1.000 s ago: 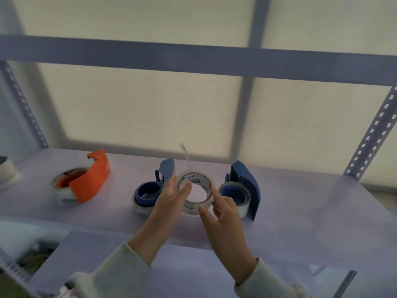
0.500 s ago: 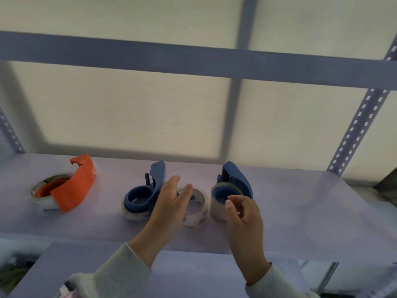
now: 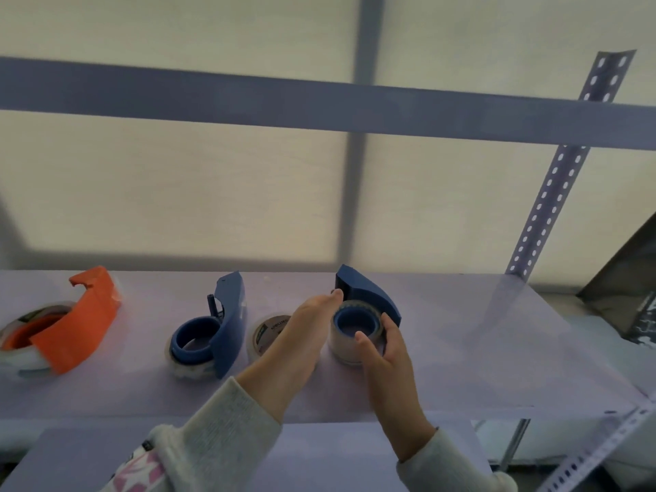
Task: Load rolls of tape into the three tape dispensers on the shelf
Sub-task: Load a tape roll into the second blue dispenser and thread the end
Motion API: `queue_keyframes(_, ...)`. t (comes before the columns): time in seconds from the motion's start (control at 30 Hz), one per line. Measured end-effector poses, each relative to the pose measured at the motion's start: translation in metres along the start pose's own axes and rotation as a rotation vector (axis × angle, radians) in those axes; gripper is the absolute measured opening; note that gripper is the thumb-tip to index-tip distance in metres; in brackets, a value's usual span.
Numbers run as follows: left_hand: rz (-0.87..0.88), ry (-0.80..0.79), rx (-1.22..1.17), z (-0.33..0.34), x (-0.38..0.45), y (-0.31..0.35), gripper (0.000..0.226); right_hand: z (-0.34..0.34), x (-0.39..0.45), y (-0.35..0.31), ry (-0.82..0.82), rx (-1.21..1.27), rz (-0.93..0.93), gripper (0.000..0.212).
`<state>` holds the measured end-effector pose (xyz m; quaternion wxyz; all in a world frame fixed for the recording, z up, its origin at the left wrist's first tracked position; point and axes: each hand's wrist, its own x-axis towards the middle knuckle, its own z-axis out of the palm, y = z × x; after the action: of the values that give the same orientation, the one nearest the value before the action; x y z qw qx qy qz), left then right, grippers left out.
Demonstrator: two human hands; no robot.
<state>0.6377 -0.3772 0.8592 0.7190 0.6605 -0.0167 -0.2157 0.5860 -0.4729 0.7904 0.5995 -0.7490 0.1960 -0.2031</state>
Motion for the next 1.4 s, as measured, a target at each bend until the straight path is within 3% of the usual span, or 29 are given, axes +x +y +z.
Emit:
queue_keyframes(0.1,-0.042,-0.066,-0.016,0.004,0.001,0.002,0.036,-0.001,0.002,-0.001,-0.027,0.022,0.024,0.057)
queue_keyframes(0.2,-0.058,-0.122,-0.089,0.001,0.000,-0.002,0.019,-0.004,0.002,-0.001,-0.031,0.031,0.028,0.058)
queue_keyframes(0.37,0.010,-0.088,-0.201,-0.004,0.001,-0.004,0.010,-0.008,0.000,0.000,-0.032,0.034,-0.017,0.063)
queue_keyframes(0.53,0.071,-0.077,-0.226,-0.011,0.001,-0.008,0.037,-0.008,0.001,0.001,-0.045,0.079,-0.048,0.061)
queue_keyframes(0.73,0.126,-0.077,-0.196,-0.018,-0.001,-0.014,0.053,-0.009,0.001,0.001,-0.052,0.117,-0.095,0.065)
queue_keyframes(0.93,0.137,-0.139,-0.194,-0.020,-0.002,-0.018,0.051,-0.018,-0.001,-0.003,-0.001,0.202,-0.177,0.045)
queue_keyframes(1.1,0.198,-0.176,-0.270,-0.021,-0.007,-0.018,0.051,-0.019,-0.002,-0.009,-0.009,0.268,-0.212,0.045)
queue_keyframes(1.2,0.256,-0.104,-0.323,-0.024,-0.007,-0.017,0.051,-0.015,-0.005,-0.015,-0.052,0.270,-0.249,0.049)
queue_keyframes(1.4,0.438,-0.009,-0.163,-0.055,-0.021,-0.008,0.024,0.017,-0.014,-0.036,-0.152,0.357,-0.312,0.058)
